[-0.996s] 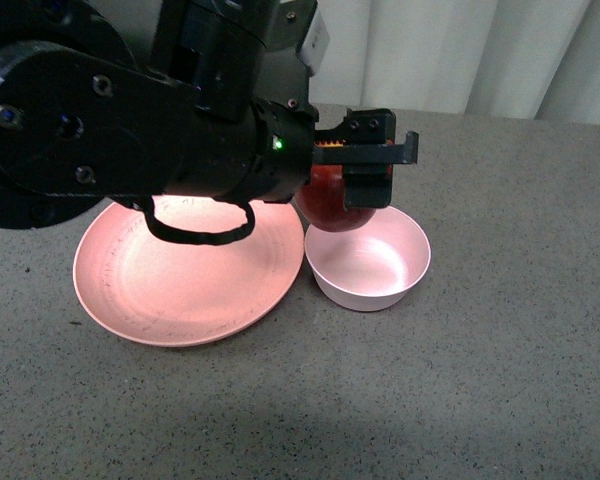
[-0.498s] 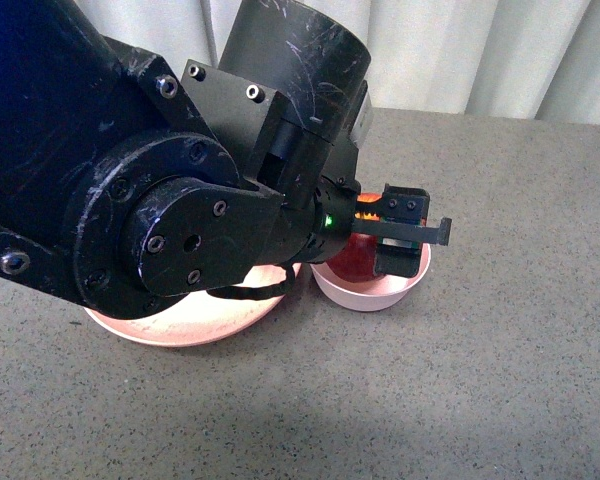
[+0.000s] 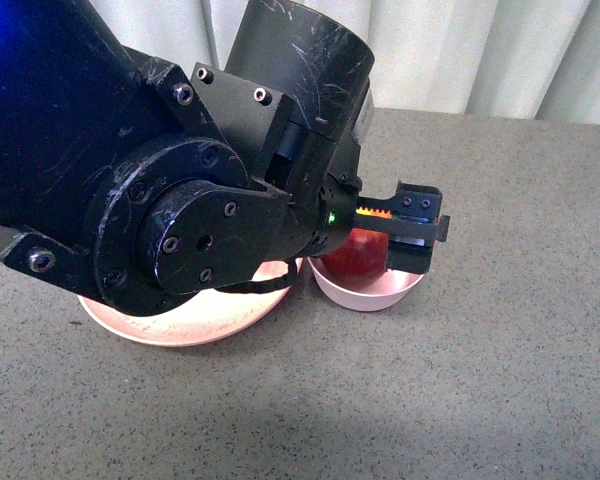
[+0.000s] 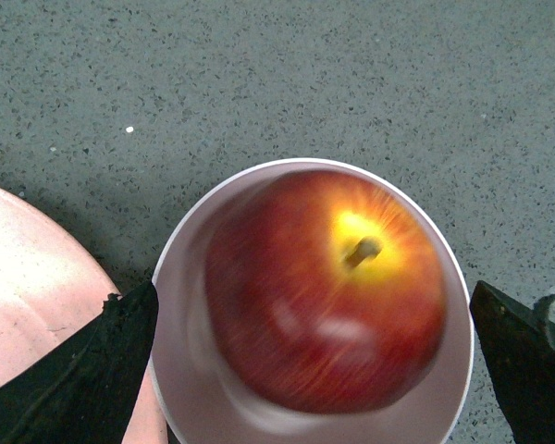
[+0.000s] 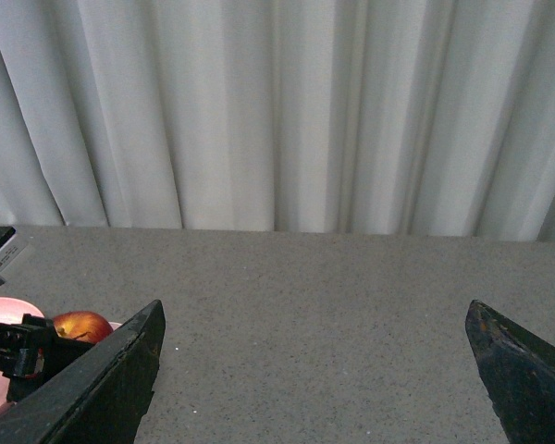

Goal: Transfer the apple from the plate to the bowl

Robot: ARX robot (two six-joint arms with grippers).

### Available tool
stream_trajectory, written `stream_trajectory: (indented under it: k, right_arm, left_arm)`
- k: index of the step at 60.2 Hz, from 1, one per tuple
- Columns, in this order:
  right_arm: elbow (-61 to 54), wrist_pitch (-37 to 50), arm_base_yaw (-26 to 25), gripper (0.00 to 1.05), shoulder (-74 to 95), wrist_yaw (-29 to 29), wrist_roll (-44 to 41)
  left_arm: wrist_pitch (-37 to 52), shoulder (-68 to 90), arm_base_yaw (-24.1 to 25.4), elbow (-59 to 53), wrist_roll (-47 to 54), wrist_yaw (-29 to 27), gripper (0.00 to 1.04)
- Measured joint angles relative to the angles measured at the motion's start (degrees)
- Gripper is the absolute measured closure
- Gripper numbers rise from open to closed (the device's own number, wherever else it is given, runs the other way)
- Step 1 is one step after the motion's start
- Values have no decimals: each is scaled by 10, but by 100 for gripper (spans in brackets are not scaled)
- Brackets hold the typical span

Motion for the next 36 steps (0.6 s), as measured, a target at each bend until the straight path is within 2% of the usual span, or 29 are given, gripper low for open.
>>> stream_trajectory:
  k: [4,23,36]
  right_arm:
    - [0,0,0,9,0,0,0]
    - [0,0,0,9,0,0,0]
    - [0,0,0,9,0,0,0]
  left_arm:
    - [4,-9,0,-6,0,0,7]
    - [28,-88,18,-69,-13,-1,7]
    - [72,-223,71,-196,-35,-28,7]
